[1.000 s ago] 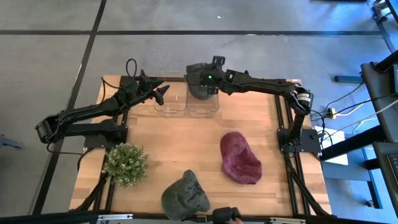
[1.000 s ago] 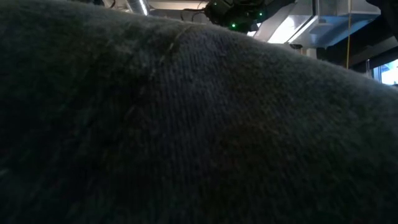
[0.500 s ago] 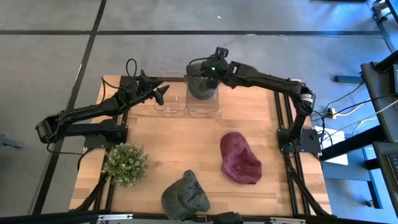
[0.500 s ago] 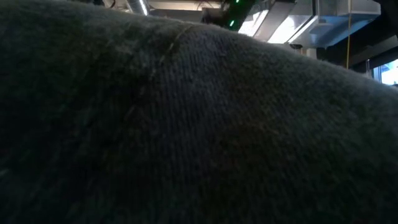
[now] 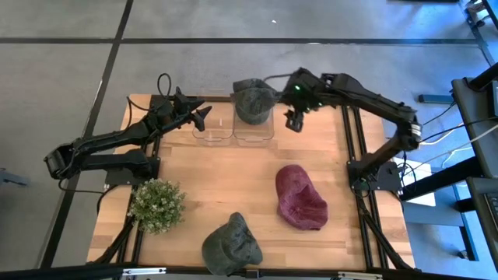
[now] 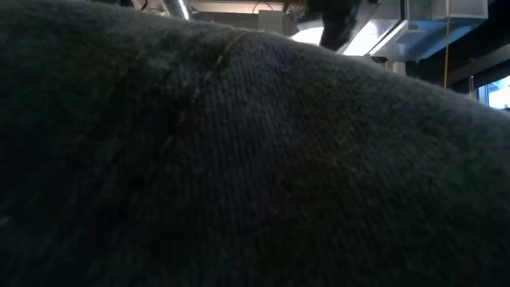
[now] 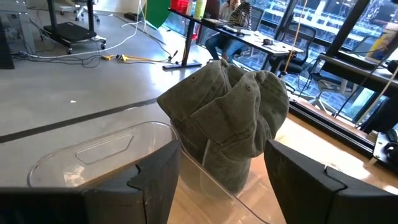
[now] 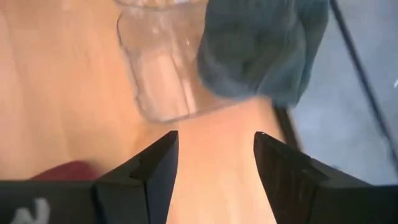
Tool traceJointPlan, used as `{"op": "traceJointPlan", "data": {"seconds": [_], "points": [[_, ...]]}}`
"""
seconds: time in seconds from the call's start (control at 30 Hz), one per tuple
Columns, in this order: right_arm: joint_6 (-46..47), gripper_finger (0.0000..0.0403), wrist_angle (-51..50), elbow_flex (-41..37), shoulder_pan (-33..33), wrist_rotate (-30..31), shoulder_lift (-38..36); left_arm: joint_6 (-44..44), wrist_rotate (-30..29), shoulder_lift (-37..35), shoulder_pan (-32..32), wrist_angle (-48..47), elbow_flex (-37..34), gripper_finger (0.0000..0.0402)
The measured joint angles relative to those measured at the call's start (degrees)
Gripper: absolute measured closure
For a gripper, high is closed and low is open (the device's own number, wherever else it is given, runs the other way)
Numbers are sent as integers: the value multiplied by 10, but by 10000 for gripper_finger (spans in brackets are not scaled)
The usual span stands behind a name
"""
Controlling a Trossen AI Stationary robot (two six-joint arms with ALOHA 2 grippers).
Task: Pick & Place hat
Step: Put the maroon cap into the left transparent bin
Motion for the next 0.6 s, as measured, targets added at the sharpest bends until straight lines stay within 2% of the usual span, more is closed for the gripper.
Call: {"op": "traceJointPlan", "data": {"seconds": [0.13, 0.3, 0.47, 0.6], "points": [[75, 194, 5, -96, 19, -32, -50, 0, 0, 0, 0, 6, 0, 174], [100, 194, 66, -239, 41, -75, -86, 0, -7, 0, 0, 13, 0, 174], [89, 194, 182, -369, 43, -244, -80, 0, -6, 0, 0, 13, 0, 174], [102, 194, 313, -457, 29, -331, -76, 0, -2, 0, 0, 12, 0, 174]]}}
